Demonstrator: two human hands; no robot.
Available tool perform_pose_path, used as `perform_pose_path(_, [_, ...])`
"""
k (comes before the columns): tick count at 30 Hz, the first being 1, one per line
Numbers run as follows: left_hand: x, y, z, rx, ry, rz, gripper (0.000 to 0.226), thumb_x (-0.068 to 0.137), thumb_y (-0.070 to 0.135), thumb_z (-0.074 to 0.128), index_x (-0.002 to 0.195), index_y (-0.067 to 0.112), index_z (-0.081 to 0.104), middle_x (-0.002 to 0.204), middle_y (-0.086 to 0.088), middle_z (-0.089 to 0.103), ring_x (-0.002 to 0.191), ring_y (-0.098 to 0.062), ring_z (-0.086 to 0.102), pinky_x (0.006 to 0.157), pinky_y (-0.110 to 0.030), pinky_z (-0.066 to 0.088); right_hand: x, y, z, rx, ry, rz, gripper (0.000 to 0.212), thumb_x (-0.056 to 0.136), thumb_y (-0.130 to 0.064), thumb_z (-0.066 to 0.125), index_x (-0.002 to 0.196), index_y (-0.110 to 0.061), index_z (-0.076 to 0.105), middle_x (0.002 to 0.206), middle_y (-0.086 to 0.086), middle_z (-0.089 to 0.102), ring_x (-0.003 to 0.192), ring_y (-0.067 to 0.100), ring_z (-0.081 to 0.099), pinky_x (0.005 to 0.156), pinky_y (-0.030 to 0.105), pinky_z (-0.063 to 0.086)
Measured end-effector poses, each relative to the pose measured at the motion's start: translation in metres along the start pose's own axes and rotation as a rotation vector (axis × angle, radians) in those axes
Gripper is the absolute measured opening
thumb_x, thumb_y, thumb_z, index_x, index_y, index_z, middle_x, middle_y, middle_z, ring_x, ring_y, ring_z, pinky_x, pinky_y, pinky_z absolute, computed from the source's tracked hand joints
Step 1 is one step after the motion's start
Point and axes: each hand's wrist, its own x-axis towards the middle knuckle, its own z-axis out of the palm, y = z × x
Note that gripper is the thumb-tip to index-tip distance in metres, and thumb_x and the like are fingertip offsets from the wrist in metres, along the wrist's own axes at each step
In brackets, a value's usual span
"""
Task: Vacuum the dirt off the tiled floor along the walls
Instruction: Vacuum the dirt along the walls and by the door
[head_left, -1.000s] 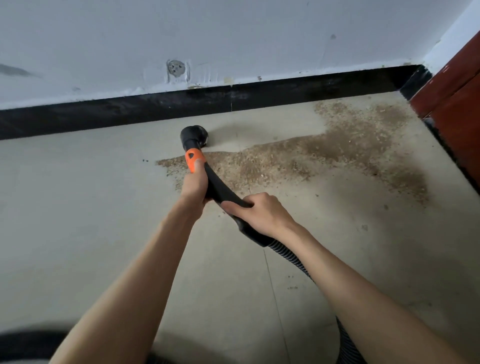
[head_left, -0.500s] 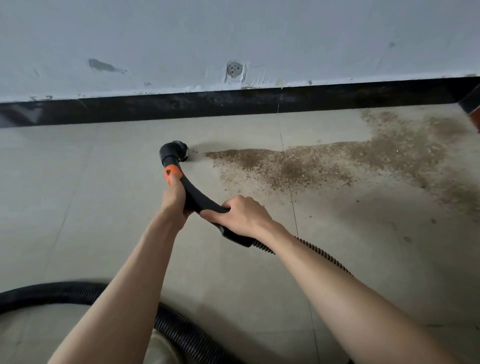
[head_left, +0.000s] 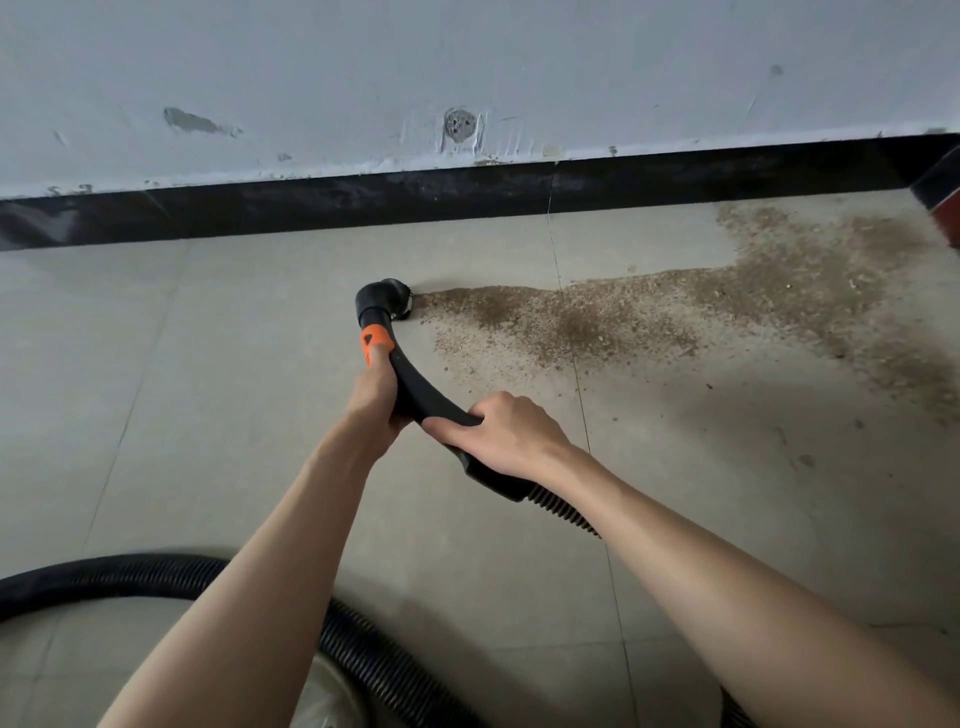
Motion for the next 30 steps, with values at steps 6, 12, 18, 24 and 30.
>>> perform_pose_path(6, [-0.004,-0.002,0.011,0.002,0.011,0.019,0.057,0.090,0.063,0.041,0.113,0.010,0.044,0.091,-0.003,0.054,0.080,-0.015,0.056,0.056,-0.029,0.046,-0.004,0.004,-0.009,-0.014,0.010,0.011,0.059,0.081,-0.073,0.054,0.063,-0.017,0.059,0.065,0.000,0.065,0.062,0.019,0.063,0.054,0.028,0.042])
perform_pose_path(12, [-0.008,-0.002,0.024,0.012,-0.004,0.008,0.058,0.090,0.064,0.041,0.115,0.011,0.042,0.095,-0.004,0.055,0.081,-0.016,0.056,0.055,-0.029,0.045,-0.008,0.011,-0.014,-0.039,0.046,0.035,0.058,0.080,-0.074,0.053,0.062,-0.018,0.053,0.064,-0.002,0.062,0.059,0.017,0.060,0.050,0.027,0.035])
perform_pose_path(18, [-0.012,-0.011,0.041,0.019,-0.047,0.006,0.058,0.091,0.064,0.040,0.115,0.012,0.042,0.092,-0.002,0.054,0.080,-0.014,0.056,0.056,-0.028,0.045,-0.016,0.024,-0.020,-0.024,0.066,0.052,0.059,0.079,-0.075,0.053,0.059,-0.019,0.054,0.062,-0.004,0.064,0.059,0.016,0.062,0.050,0.026,0.037])
perform_pose_path(24, [-0.017,-0.016,0.056,0.058,-0.056,0.006,0.056,0.093,0.061,0.039,0.113,0.009,0.044,0.085,-0.003,0.052,0.074,-0.016,0.055,0.054,-0.029,0.046,-0.023,0.039,-0.028,0.016,0.082,0.073,0.059,0.079,-0.074,0.055,0.057,-0.019,0.050,0.060,-0.003,0.062,0.057,0.016,0.061,0.051,0.027,0.038])
perform_pose_path(30, [-0.021,-0.017,0.064,0.062,-0.067,0.005,0.055,0.092,0.061,0.040,0.112,0.009,0.044,0.086,-0.003,0.052,0.075,-0.015,0.055,0.053,-0.028,0.045,-0.027,0.043,-0.033,0.034,0.093,0.081,0.058,0.079,-0.074,0.055,0.061,-0.019,0.054,0.064,-0.002,0.066,0.062,0.017,0.065,0.054,0.026,0.043])
